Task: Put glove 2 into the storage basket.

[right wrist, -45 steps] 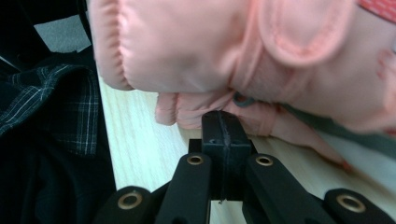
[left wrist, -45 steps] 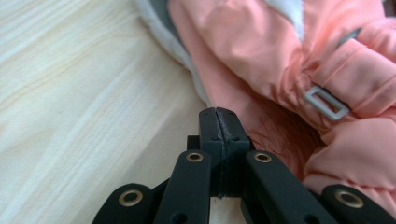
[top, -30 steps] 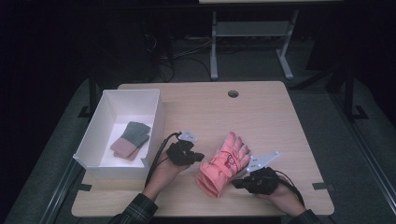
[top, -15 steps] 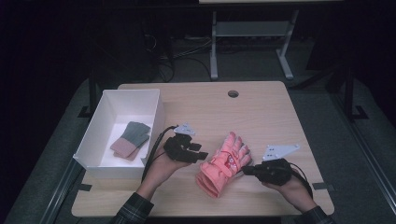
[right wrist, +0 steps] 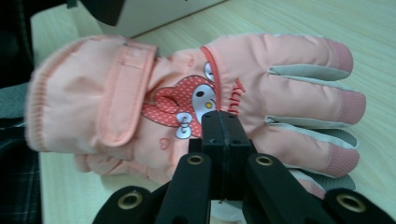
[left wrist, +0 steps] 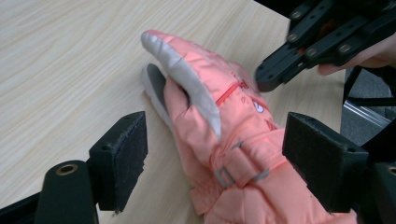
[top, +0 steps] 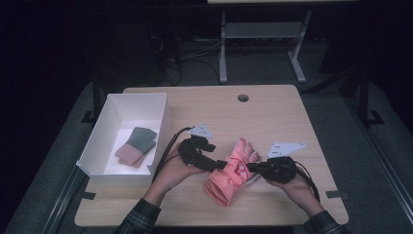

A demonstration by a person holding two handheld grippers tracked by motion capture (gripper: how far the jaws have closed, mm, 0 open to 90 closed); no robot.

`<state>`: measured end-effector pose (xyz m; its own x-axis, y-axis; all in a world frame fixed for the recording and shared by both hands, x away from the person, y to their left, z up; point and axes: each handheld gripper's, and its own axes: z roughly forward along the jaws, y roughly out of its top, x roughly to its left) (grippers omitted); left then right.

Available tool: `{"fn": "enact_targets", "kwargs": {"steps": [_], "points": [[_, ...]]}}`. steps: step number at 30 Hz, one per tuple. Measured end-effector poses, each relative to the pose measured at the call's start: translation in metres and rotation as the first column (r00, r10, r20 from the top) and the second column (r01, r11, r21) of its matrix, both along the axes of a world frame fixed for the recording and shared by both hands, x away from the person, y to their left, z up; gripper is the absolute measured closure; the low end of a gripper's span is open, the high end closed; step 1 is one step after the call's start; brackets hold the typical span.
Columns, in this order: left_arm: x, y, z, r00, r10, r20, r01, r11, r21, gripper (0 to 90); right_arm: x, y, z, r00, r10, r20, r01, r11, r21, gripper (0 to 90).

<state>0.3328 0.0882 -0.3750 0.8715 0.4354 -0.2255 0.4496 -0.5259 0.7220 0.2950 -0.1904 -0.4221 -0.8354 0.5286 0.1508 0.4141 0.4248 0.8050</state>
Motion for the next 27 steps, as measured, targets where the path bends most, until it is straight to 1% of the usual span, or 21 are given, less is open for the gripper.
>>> {"fn": "enact_targets", "kwargs": {"steps": [1,3,6,7,8,11,14,15,16,17,18,22,25,27], "points": [[0.001,-0.002,0.0,1.0,-0.009,0.0,0.009,0.9999,0.008,21.3,0.002,0.001,-0.002,1.0,-0.003,0.002,0.003,1.0,-0.013,90.0],[0.003,-0.006,-0.002,0.9999,-0.013,-0.003,0.013,0.9999,0.009,20.5,0.004,0.004,-0.007,0.9999,-0.004,-0.014,0.004,1.0,-0.02,90.0],[0.006,-0.011,-0.005,0.9998,-0.015,-0.01,0.016,0.9998,0.015,20.1,0.004,0.008,-0.014,0.9998,-0.005,-0.02,0.004,0.998,-0.06,90.0],[0.006,-0.013,-0.006,0.9997,-0.02,-0.011,0.02,0.9995,0.024,19.7,0.004,0.009,-0.016,0.9997,-0.008,-0.023,0.006,0.998,-0.066,90.0],[0.006,-0.015,-0.007,0.9998,-0.018,-0.013,0.018,0.9997,0.018,19.5,0.004,0.01,-0.018,0.9996,-0.011,-0.027,0.009,0.998,-0.065,90.0],[0.007,-0.021,-0.01,0.9996,-0.022,-0.02,0.022,0.9994,0.026,18.7,0.004,0.013,-0.022,0.9993,-0.014,-0.035,0.011,0.997,-0.08,90.0],[0.009,-0.029,-0.016,0.9991,-0.031,-0.029,0.032,0.9988,0.036,18.1,0.004,0.015,-0.026,0.9989,-0.016,-0.044,0.012,0.995,-0.097,90.0],[0.01,-0.032,-0.019,0.9986,-0.039,-0.035,0.041,0.9981,0.046,18.1,0.004,0.016,-0.027,0.9984,-0.02,-0.052,0.015,0.995,-0.099,90.0],[0.01,-0.036,-0.022,0.998,-0.046,-0.044,0.048,0.9972,0.057,17.9,0.003,0.016,-0.027,0.9986,-0.021,-0.049,0.016,0.994,-0.104,90.0],[0.01,-0.036,-0.022,0.998,-0.046,-0.044,0.048,0.9972,0.057,17.4,0.003,0.016,-0.027,0.9986,-0.021,-0.049,0.016,0.994,-0.104,90.0],[0.011,-0.04,-0.028,0.9973,-0.052,-0.052,0.055,0.9965,0.063,17.4,0.003,0.017,-0.029,0.9984,-0.024,-0.051,0.018,0.994,-0.108,90.0],[0.015,-0.047,-0.039,0.9958,-0.054,-0.074,0.061,0.9936,0.096,16.5,0.004,0.018,-0.031,0.999,-0.021,-0.041,0.016,0.993,-0.115,90.0],[0.016,-0.05,-0.049,0.9919,-0.058,-0.113,0.07,0.9919,0.106,16.4,0.002,0.019,-0.032,0.9985,-0.028,-0.046,0.023,0.993,-0.118,90.0],[0.017,-0.051,-0.057,0.989,-0.047,-0.14,0.062,0.9927,0.104,15.6,0.001,0.019,-0.034,0.9988,-0.028,-0.039,0.024,0.993,-0.116,90.0]]}}
